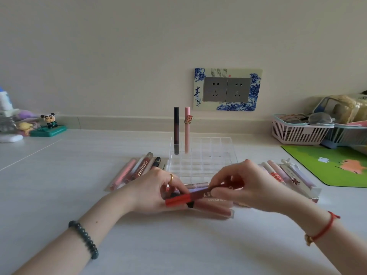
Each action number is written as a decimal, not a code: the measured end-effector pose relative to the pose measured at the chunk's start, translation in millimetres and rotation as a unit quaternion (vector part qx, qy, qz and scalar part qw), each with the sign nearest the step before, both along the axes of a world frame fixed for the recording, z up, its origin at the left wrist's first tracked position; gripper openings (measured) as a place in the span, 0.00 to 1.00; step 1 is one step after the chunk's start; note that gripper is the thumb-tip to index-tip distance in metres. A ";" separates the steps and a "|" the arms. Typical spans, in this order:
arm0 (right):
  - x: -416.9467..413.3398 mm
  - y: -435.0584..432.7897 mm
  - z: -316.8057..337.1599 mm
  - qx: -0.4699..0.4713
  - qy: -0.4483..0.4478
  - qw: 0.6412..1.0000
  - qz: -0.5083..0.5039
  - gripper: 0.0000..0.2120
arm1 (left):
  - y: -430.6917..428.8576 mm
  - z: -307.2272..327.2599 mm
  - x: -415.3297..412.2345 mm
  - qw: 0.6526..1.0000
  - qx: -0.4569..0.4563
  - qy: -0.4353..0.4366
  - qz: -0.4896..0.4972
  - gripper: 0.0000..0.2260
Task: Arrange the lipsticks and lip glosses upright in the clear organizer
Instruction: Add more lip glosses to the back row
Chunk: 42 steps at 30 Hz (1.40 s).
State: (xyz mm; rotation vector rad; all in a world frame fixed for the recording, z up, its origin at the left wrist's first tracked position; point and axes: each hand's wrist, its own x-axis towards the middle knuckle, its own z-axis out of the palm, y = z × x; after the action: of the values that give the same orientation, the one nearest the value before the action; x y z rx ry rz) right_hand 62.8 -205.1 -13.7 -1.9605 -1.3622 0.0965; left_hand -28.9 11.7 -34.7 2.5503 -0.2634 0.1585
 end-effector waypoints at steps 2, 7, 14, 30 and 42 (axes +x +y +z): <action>8.9 -4.3 4.9 0.052 0.077 0.996 0.008 0.05 | 1.4 -1.2 -0.3 1.000 0.013 0.003 -0.003 0.09; 38.6 -5.3 9.1 0.238 0.297 0.920 -0.089 0.11 | 1.4 -4.2 0.6 1.000 0.021 0.002 -0.020 0.09; 62.9 20.6 29.9 0.260 0.481 0.831 -0.099 0.12 | 5.0 -9.4 -1.4 0.998 0.021 -0.042 -0.043 0.14; 103.3 95.5 50.4 0.183 0.232 0.941 -0.162 0.08 | 16.2 -15.5 -2.5 0.994 -0.003 -0.063 -0.084 0.16; 109.4 106.7 26.5 0.064 0.012 0.978 -0.199 0.11 | 29.2 -18.0 9.8 0.959 0.032 -0.239 0.150 0.15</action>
State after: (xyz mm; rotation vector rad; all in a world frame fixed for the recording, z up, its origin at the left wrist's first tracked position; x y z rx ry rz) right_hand 172.3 -98.4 12.8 -2.0720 -0.9132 -0.1524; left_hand -19.1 40.9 -52.7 2.5694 -0.0587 0.8995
